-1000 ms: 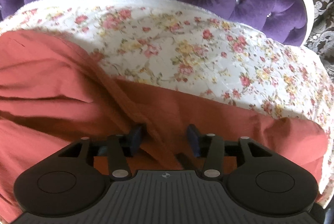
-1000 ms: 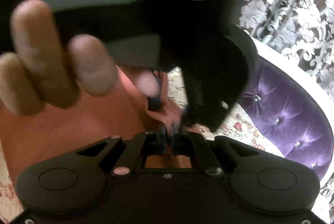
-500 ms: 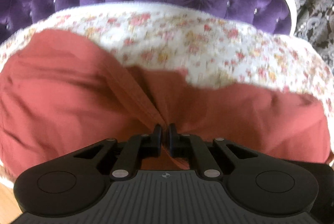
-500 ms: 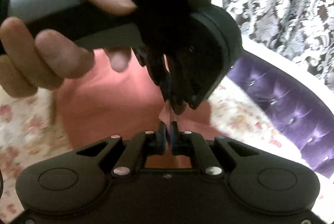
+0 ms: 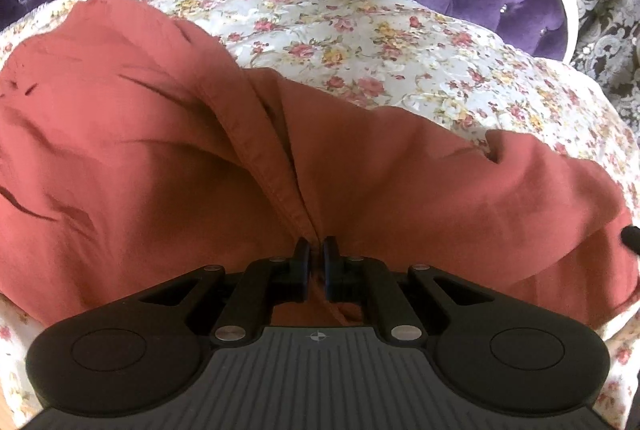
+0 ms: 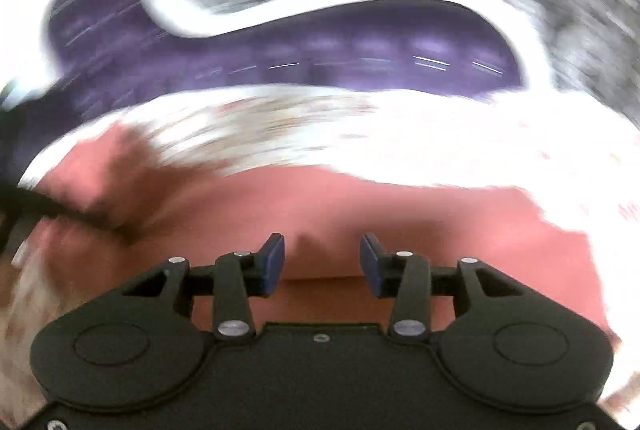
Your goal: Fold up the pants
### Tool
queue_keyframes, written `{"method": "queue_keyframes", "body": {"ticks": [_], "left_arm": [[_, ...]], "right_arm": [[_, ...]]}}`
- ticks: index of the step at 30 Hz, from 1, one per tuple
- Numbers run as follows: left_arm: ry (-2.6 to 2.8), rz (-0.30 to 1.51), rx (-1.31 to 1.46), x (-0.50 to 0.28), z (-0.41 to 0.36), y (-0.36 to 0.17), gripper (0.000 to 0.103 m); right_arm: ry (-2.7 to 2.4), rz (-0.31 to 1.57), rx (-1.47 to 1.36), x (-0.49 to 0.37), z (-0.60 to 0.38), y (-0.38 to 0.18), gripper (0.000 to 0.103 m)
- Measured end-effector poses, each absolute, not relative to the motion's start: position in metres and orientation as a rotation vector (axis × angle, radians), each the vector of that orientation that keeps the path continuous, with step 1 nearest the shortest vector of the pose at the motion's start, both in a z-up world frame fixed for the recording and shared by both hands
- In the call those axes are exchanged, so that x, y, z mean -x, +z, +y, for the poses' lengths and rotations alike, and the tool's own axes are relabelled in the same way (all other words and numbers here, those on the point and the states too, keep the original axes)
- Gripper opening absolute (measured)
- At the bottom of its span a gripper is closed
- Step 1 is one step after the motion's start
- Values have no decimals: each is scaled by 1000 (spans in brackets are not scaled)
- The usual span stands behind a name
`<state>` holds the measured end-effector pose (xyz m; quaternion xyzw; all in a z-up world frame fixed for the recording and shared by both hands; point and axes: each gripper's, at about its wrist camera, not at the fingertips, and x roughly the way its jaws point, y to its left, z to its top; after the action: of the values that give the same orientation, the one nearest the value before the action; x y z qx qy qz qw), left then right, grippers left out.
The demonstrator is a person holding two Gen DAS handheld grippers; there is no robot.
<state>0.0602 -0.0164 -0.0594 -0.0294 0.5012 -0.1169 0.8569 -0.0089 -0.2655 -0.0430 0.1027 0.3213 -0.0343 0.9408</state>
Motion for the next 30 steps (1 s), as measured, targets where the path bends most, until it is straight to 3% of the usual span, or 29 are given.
{"method": "queue_keyframes", "body": {"ticks": [4, 16, 18, 19, 20, 22, 26, 28, 29, 30], "left_arm": [[-254, 1065, 93, -62, -12, -61, 7], [-258, 1077, 96, -65, -13, -63, 7], [-258, 1081, 96, -66, -12, -64, 7], [-259, 1082, 100, -66, -12, -63, 7], [-260, 1084, 102, -66, -11, -63, 7], [-264, 1085, 102, -67, -11, -61, 7], [-269, 1077, 92, -64, -12, -59, 7], [-272, 1076, 84, -65, -13, -60, 7], [-272, 1079, 85, -66, -13, -61, 7], [-273, 1083, 93, -67, -12, -62, 7]], "right_arm": [[-265, 639, -446, 16, -349, -50, 54], [-150, 679, -494, -29, -410, -84, 54], [-125, 713, -491, -34, -407, -85, 42], [-113, 720, -497, -36, -406, -79, 22], [-111, 725, -519, -36, -403, -68, 14], [-58, 675, -614, -27, -400, -38, 9], [-77, 585, -590, 5, -385, 31, 7], [-171, 597, -570, 16, -388, 40, 8], [-207, 599, -559, 21, -392, 36, 17], [-224, 594, -528, 23, -395, 31, 20]]}}
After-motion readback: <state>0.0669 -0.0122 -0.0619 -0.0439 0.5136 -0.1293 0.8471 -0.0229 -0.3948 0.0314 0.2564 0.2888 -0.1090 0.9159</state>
